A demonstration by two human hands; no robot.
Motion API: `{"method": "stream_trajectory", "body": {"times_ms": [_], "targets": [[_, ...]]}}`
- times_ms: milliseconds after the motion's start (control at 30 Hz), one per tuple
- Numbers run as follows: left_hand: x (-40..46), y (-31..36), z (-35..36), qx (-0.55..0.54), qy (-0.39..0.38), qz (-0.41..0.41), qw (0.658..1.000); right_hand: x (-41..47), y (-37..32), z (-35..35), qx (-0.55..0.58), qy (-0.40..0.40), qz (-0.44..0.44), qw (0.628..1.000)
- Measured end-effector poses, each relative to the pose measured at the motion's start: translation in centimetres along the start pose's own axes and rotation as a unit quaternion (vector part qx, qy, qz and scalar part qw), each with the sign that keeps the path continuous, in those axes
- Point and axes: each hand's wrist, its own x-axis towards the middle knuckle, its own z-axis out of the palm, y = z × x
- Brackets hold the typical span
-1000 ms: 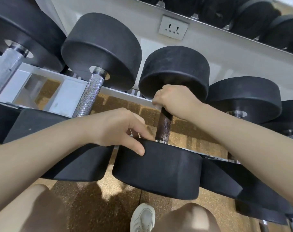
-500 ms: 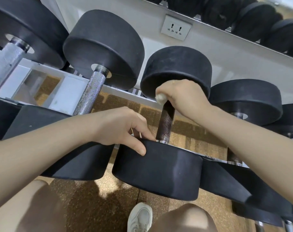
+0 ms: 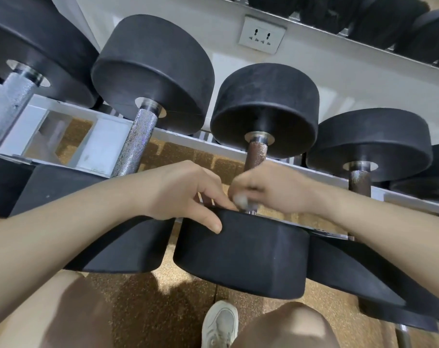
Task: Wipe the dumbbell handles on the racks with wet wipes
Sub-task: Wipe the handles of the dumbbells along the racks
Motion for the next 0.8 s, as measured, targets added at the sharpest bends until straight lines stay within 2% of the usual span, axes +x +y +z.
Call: {"method": "stream_trajectory", "body": {"times_ms": [67, 133, 200, 267, 300, 367, 400, 433, 467, 533, 667, 800], "targets": [[0.0, 0.0, -0.1, -0.002, 0.002, -0.006, 1.000, -1.0, 1.7, -0.9, 0.078, 0.190, 0.078, 0.976], [0.0, 0.1, -0.1, -0.003, 0.003, -0.015, 1.000, -2.3, 3.8, -0.8, 0.112, 0.339, 0.188, 0.915], [0.1, 0.1, -0.1, 0.002, 0.002, -0.015, 1.000, -2.7, 5.8, 0.5, 0.221, 0.355, 0.301, 0.857], [0.0, 0.1, 0.0, 0.006, 0.005, -0.012, 1.000, -1.5, 7.3, 1.6, 0.391, 0.319, 0.383, 0.774], [0.0, 0.2, 0.0, 0.005, 0.005, -0.011, 1.000, -0.5, 7.5, 1.7, 0.481, 0.310, 0.394, 0.719], [-0.2, 0.1, 0.1, 0.003, 0.009, -0.007, 1.000, 1.7, 7.0, 1.6, 0.633, 0.310, 0.359, 0.612], [-0.3, 0.1, 0.2, 0.003, 0.013, -0.002, 1.000, 2.5, 6.5, 1.5, 0.686, 0.311, 0.331, 0.569], [-0.3, 0.2, 0.3, 0.001, 0.016, 0.003, 1.000, 3.0, 6.3, 1.4, 0.718, 0.303, 0.307, 0.546], [-0.3, 0.2, 0.3, -0.002, 0.015, 0.005, 1.000, 3.0, 6.0, 1.4, 0.743, 0.281, 0.282, 0.538], [-0.2, 0.2, 0.2, -0.001, 0.009, 0.003, 1.000, 2.6, 6.5, 1.5, 0.772, 0.212, 0.241, 0.548], [0.0, 0.2, -0.1, 0.010, -0.005, 0.006, 1.000, 2.5, 8.1, 1.2, 0.729, 0.160, 0.270, 0.608], [0.1, 0.1, 0.0, 0.000, -0.003, 0.011, 1.000, 2.8, 7.7, 2.3, 0.703, 0.119, 0.267, 0.649]]}}
